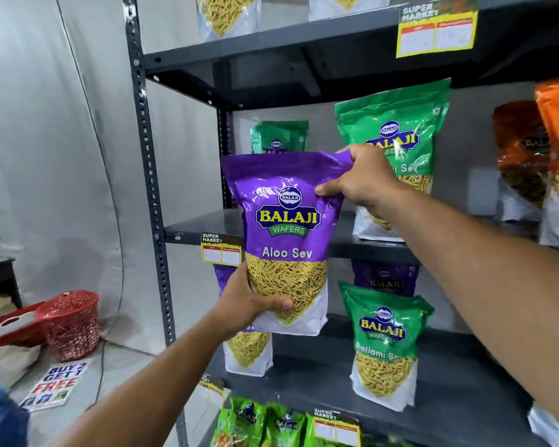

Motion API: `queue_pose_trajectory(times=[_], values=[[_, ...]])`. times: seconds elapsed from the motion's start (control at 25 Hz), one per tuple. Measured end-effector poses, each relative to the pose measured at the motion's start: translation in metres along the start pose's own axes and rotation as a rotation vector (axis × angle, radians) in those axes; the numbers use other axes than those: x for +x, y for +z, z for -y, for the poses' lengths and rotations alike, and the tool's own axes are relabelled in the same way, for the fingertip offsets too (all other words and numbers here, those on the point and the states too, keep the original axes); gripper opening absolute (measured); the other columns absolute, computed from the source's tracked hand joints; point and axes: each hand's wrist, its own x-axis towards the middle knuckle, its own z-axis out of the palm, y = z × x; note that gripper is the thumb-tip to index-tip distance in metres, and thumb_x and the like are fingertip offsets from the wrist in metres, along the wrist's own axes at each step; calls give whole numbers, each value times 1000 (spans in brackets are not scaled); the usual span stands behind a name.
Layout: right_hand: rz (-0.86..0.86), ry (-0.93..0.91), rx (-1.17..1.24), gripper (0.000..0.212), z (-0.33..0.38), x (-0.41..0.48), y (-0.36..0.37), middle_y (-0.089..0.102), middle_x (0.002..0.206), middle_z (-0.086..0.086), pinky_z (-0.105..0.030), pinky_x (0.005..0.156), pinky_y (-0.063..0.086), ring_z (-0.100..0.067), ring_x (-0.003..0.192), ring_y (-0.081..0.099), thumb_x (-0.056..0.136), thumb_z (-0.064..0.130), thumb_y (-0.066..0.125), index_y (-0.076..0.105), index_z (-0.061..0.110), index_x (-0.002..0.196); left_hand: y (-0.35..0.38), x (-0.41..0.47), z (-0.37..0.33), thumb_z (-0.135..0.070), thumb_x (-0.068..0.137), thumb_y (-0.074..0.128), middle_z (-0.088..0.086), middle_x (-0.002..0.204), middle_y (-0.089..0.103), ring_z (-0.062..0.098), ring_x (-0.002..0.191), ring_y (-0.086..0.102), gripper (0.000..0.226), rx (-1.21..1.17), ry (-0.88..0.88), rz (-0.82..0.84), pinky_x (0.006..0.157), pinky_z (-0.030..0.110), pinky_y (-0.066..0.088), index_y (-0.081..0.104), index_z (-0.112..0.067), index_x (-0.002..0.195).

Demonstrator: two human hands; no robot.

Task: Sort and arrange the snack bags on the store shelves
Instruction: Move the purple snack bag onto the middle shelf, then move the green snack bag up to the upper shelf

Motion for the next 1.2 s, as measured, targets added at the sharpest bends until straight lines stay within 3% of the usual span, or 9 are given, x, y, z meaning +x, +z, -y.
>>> queue_pose_trajectory(times=[0.08, 0.24, 0.48, 0.64, 0.72, 0.92, 1.0, 1.08, 1.2], values=[[40, -11, -138, 51, -14, -12, 0, 73, 91, -9, -44, 79, 57, -31, 85, 69, 46, 11, 95, 62, 19, 84, 11, -9, 21, -29, 38, 101, 6, 114, 72, 24, 107, 69, 96, 28, -62, -10, 92, 45, 57, 54, -15, 121], [150, -43, -425, 50, -51, -34, 7, 67, 93, -6, -26, 70, 40, -22, 82, 56, 53, 25, 94, 69, 15, 96, 39, -24, 57, -8, 47, 96, -10, 98, 67, 14, 95, 65, 78, 76, -132, -31, 74, 16, 49, 54, -15, 113], [335, -89, -675, 28, -122, -52, 34, 72, 93, -7, -28, 70, 45, -28, 86, 64, 68, 29, 84, 69, 18, 89, 72, -17, 124, -10, 44, 97, -5, 95, 64, 21, 97, 60, 80, 152, -319, -42, 86, 29, 43, 48, -15, 107], [501, -339, -1124, 26, -159, -55, 48, 63, 109, -7, -38, 70, 49, -34, 102, 63, 88, 35, 63, 62, 17, 107, 87, -2, 169, -11, 43, 98, -2, 97, 64, 26, 100, 63, 79, 177, -373, -56, 80, 28, 44, 48, -17, 104], [541, -357, -1170, 29, -172, -53, 52, 58, 114, -8, -40, 70, 50, -34, 106, 61, 91, 34, 60, 60, 14, 112, 91, 7, 191, -10, 41, 98, -1, 99, 63, 27, 105, 62, 83, 178, -391, -58, 84, 28, 45, 48, -16, 107], [543, -187, -983, 33, -205, -36, 63, 54, 122, -9, -42, 83, 51, -33, 112, 57, 87, 33, 64, 57, 14, 113, 97, 21, 212, -7, 43, 97, 3, 115, 60, 20, 108, 56, 102, 157, -366, -88, 92, 28, 41, 43, -8, 130], [528, -109, -906, 54, -209, -30, 60, 51, 136, -9, -41, 94, 48, -31, 122, 52, 83, 38, 70, 48, 19, 128, 102, 5, 218, -17, 44, 98, 2, 123, 56, 23, 113, 55, 105, 152, -346, -218, 99, 34, 44, 41, -12, 132], [560, 18, -932, 82, -212, -23, 48, 42, 149, -9, -41, 103, 42, -31, 132, 45, 79, 42, 73, 28, 24, 145, 112, -28, 224, -32, 48, 95, -3, 124, 51, 23, 117, 52, 93, 257, -222, -266, 105, 34, 43, 45, -17, 124], [703, 220, -1149, 82, -225, -11, 28, 45, 147, -12, -38, 102, 44, -32, 128, 49, 77, 35, 77, 32, 17, 143, 142, -62, 214, -38, 60, 89, -16, 132, 37, 5, 127, 37, 88, 320, -75, 73, 105, 3, 21, 39, -22, 131]])
